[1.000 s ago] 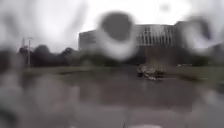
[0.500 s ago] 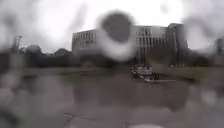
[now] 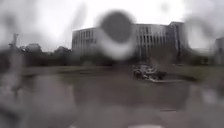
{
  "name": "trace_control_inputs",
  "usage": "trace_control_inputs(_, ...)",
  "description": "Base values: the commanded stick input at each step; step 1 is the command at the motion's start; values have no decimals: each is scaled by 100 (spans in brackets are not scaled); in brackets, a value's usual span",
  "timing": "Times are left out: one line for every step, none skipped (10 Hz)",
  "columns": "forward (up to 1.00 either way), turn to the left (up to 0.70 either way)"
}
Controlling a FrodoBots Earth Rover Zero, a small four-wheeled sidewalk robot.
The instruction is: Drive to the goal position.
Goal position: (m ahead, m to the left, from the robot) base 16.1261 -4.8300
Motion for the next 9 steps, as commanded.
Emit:
trace_control_inputs(100,0)
trace_control_inputs(100,0)
trace_control_inputs(100,0)
trace_control_inputs(100,0)
trace_control_inputs(100,0)
trace_control_inputs(100,0)
trace_control_inputs(100,0)
trace_control_inputs(100,0)
trace_control_inputs(100,0)
